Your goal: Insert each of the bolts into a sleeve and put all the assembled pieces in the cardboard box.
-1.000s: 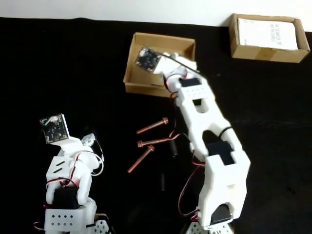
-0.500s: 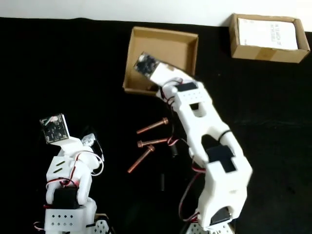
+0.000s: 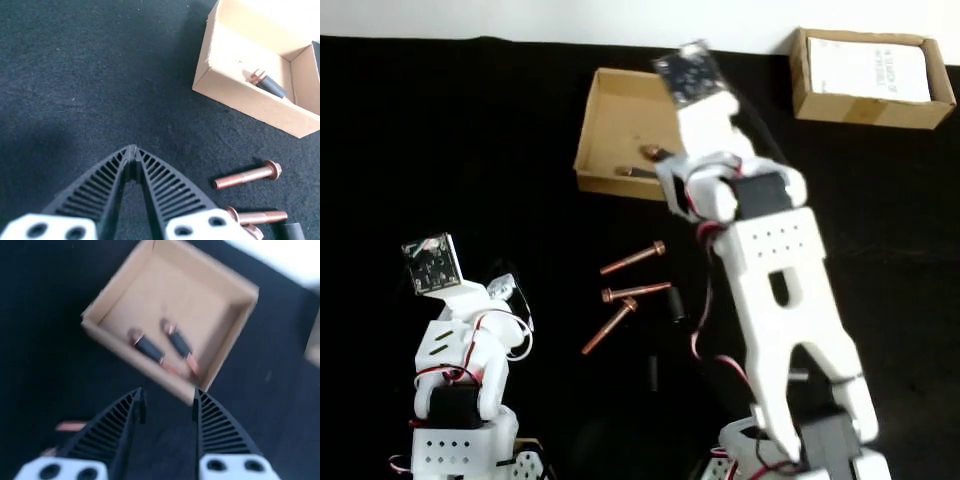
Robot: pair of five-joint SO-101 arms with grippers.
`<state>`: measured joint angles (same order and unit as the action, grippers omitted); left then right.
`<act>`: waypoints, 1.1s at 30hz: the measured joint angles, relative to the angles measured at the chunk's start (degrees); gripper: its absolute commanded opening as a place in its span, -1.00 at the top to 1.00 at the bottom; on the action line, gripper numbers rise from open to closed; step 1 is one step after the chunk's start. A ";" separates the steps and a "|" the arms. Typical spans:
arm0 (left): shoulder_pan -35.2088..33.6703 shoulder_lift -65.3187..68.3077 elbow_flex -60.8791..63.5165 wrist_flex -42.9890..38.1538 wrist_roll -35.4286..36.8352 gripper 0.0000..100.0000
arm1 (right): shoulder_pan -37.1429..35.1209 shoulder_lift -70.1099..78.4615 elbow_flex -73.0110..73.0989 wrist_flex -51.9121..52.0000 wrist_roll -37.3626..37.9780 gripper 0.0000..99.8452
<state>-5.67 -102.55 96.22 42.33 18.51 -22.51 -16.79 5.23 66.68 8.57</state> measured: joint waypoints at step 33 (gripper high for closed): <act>0.00 0.00 0.00 0.09 0.00 0.98 | -7.38 3.87 40.88 -13.98 -13.63 0.73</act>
<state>-5.67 -102.55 96.22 42.42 18.51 -29.89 -12.92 46.11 52.70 -5.05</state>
